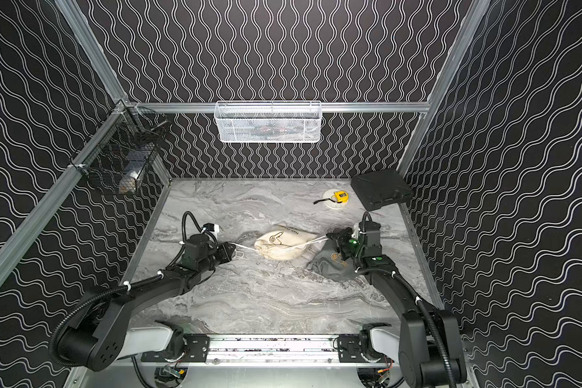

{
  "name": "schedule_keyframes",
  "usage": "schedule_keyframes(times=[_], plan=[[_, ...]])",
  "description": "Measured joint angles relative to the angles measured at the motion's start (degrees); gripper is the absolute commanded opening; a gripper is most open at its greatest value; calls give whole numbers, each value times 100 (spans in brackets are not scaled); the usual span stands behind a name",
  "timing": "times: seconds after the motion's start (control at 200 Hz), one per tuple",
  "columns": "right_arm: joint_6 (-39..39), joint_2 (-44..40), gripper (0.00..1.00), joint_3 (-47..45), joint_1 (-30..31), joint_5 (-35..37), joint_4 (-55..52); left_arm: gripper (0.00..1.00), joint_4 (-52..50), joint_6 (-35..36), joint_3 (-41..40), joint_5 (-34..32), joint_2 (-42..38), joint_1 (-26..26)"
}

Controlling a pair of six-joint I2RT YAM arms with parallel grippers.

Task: Pack away hair dryers
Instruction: Place the drawstrings on both sides at the center of the board.

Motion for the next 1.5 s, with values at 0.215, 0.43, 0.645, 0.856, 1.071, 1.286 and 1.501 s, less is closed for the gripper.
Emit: schedule_keyframes(times=[0.215, 0.43, 0.645, 0.856, 1.071, 1.286, 1.501], plan=[[20, 527, 0, 146, 697, 319, 431, 0, -293, 199, 179, -402, -280, -260], [-79, 1069, 0, 481, 1128, 334, 691, 0, -680, 575, 306, -905, -376, -710], [-728, 927, 31, 774, 1222, 463, 330, 24, -1038, 708, 444, -1224, -334, -800], [-1648, 619, 98, 1126, 1220, 684, -522, 99, -1414, 780, 575, -1690, -308, -964], [-2594, -90, 100, 1147, 1220, 1419, -1244, 99, -1862, 796, 638, -2614, -573, -1344], [-3849, -1071, 100, 651, 1220, 2927, -1397, 99, -2044, 796, 638, -3139, -791, -1384], [-5327, -1633, 100, -1185, 1158, 4809, 79, 99, -2114, 796, 680, -3383, -868, -1386]])
